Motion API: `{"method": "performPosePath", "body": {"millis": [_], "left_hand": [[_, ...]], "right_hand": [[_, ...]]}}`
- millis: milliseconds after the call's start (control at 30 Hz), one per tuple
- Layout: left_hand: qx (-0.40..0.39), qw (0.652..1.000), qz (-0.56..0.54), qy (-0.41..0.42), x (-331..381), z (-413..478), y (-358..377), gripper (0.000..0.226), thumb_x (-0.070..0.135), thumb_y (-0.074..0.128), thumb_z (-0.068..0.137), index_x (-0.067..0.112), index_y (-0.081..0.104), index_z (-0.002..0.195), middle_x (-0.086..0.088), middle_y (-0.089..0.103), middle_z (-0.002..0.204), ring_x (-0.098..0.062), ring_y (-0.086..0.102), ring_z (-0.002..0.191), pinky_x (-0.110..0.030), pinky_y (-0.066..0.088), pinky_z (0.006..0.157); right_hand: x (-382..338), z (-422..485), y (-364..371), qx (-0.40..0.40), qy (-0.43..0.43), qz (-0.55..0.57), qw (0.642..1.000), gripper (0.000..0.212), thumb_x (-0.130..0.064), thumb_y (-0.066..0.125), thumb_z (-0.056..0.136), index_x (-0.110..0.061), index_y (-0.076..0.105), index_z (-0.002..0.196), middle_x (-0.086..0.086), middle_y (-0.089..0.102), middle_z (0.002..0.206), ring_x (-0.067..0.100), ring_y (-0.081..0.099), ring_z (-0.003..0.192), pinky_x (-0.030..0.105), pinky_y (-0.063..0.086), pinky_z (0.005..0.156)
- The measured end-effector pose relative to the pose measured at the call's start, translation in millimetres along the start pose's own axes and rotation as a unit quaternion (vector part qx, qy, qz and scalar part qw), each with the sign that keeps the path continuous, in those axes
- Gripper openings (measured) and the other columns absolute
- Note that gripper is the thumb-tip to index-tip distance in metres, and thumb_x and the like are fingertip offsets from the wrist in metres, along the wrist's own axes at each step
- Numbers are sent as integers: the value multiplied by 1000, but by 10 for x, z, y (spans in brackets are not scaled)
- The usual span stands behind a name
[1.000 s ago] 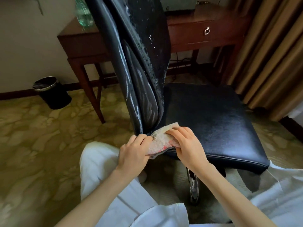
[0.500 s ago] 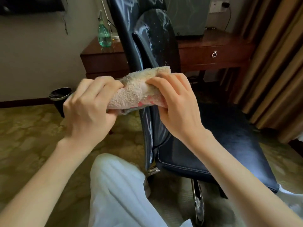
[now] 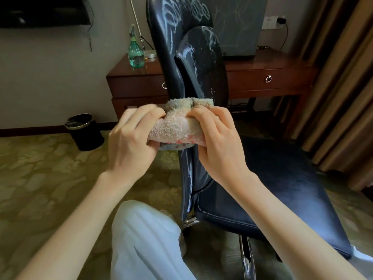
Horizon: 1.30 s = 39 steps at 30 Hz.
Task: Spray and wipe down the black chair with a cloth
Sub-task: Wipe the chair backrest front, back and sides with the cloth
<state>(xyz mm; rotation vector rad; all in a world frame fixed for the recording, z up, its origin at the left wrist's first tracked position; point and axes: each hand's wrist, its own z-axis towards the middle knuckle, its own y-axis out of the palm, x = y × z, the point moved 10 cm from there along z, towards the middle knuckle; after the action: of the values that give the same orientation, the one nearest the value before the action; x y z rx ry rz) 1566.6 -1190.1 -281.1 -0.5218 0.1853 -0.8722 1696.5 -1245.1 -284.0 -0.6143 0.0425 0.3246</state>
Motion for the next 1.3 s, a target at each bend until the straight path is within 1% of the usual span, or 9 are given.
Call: {"method": "performPosePath", "body": {"millis": [133,300,500,667,767,867,1033,1133,1300], "left_hand": [[-32,998,-58,-11,-54,-231,265,40,-7,74,72,5,65,109,-9,67,111,-28,60,102,-38,53,79],[-71,993,-92,-20,-76,-522,520,40,-5,77,71,7,65,106,-7,67,108,-27,61,99,-42,55,72],[-104,989,-106,-21,-39,-828,753,42,-15,73,64,5,68,101,-8,67,103,-25,59,96,-35,54,69],[-128,987,-94,-4,29,-994,821,41,-12,53,64,7,69,96,-5,68,100,-23,59,93,-34,55,63],[-109,990,-85,6,22,-904,732,37,-12,57,68,8,70,97,-5,68,102,-24,60,95,-36,55,64],[-63,994,-86,22,20,-614,519,32,-5,70,76,10,65,104,-8,68,105,-28,62,99,-40,56,69],[26,998,-59,26,1,29,70,24,-4,71,78,2,69,102,-10,68,107,-30,61,99,-39,52,79],[17,997,-66,30,4,67,76,26,-4,72,77,2,68,102,-10,67,108,-30,60,99,-40,51,80],[-59,992,-114,-3,-17,-438,475,32,-2,77,71,7,67,101,-8,66,106,-27,59,98,-41,52,75]], "right_hand": [[70,-210,152,-14,8,-22,1000,39,-6,61,79,-2,60,118,11,62,121,27,45,116,33,45,93],[119,-498,337,-21,9,-31,999,36,-21,45,85,-10,51,119,9,63,119,23,44,116,32,49,91],[160,-875,583,-49,22,-42,998,48,-13,68,73,-12,49,117,7,65,115,20,45,113,32,50,92],[196,-1125,769,-96,29,-71,992,62,-10,86,58,-10,57,113,5,67,111,20,47,110,29,49,93],[152,-1007,629,-46,23,-62,997,49,-9,78,66,-8,59,112,7,68,110,21,47,110,29,47,94],[81,-693,356,13,15,-15,1000,35,-18,52,82,-10,50,117,10,66,113,22,46,114,33,43,97],[92,-18,3,28,2,20,999,35,-10,49,82,0,61,114,12,63,116,25,46,114,30,38,99],[129,31,38,-4,-8,16,1000,38,-11,49,82,-1,61,116,10,62,119,25,47,115,27,38,99],[274,-476,308,-49,10,15,999,38,-14,50,83,-4,62,117,8,62,121,19,46,121,16,27,109]]}}
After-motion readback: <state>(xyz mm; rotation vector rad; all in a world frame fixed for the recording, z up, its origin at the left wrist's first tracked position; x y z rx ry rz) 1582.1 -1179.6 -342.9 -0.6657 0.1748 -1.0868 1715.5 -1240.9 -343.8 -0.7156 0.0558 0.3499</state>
